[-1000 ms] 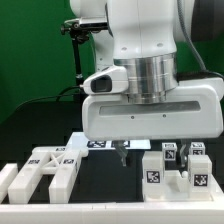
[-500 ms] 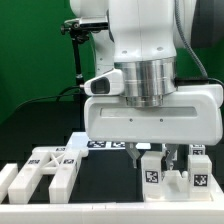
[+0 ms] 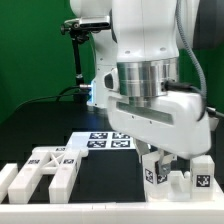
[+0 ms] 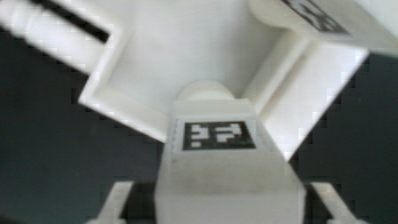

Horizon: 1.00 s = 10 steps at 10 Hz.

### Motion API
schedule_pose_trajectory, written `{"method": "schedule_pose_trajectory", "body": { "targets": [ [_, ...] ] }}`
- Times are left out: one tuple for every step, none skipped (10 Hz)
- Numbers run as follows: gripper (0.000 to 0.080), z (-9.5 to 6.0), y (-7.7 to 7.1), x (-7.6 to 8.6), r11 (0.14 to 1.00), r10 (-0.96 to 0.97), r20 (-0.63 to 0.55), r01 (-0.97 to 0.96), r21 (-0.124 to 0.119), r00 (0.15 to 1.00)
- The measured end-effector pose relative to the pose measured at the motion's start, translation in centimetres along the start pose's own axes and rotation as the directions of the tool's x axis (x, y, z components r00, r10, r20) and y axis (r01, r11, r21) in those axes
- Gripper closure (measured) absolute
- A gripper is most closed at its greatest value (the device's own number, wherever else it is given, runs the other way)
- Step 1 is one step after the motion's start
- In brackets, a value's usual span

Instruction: Assemble chair

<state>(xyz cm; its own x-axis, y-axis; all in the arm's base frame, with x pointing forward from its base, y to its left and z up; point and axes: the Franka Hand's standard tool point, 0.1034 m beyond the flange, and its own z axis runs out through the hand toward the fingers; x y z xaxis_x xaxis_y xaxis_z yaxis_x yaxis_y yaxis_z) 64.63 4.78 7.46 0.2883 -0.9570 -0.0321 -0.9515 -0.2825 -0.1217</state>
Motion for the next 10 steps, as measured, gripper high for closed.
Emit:
{"method": "schedule_pose_trajectory", "body": {
  "targets": [
    [0.0514, 0.0, 0.4, -0.2, 0.956, 0.288, 0.011, -0.288, 0.055, 0.958],
    [0.0514, -0.1, 0.6, -0.2, 0.941, 0.329, 0.023, -0.33, 0.081, 0.944],
    [0.0513, -0.1, 0.6, -0.2, 0.947, 0.311, 0.021, -0.312, 0.08, 0.95],
    [0.0436, -0.1, 0.6, -0.2, 0.956, 0.283, 0.019, -0.284, 0.081, 0.959],
    [0.0436, 0.0, 0.6, -0.2, 0.963, 0.259, 0.015, -0.26, 0.076, 0.966],
    [0.0253, -0.1, 0.5, -0.3, 0.998, 0.05, 0.001, -0.05, 0.048, 0.999],
    [0.0183, -0.3, -0.2, -0.2, 0.987, -0.156, -0.019, 0.157, 0.041, 0.988],
    [0.0183, -0.2, -0.4, -0.6, 0.936, -0.351, -0.03, 0.352, 0.027, 0.936],
    [0.0156, 0.0, -0.1, -1.0, 0.875, -0.483, -0.018, 0.484, 0.008, 0.875],
    [0.0151, -0.1, -0.1, -0.8, 0.874, -0.486, -0.022, 0.486, 0.01, 0.874]
  ]
}}
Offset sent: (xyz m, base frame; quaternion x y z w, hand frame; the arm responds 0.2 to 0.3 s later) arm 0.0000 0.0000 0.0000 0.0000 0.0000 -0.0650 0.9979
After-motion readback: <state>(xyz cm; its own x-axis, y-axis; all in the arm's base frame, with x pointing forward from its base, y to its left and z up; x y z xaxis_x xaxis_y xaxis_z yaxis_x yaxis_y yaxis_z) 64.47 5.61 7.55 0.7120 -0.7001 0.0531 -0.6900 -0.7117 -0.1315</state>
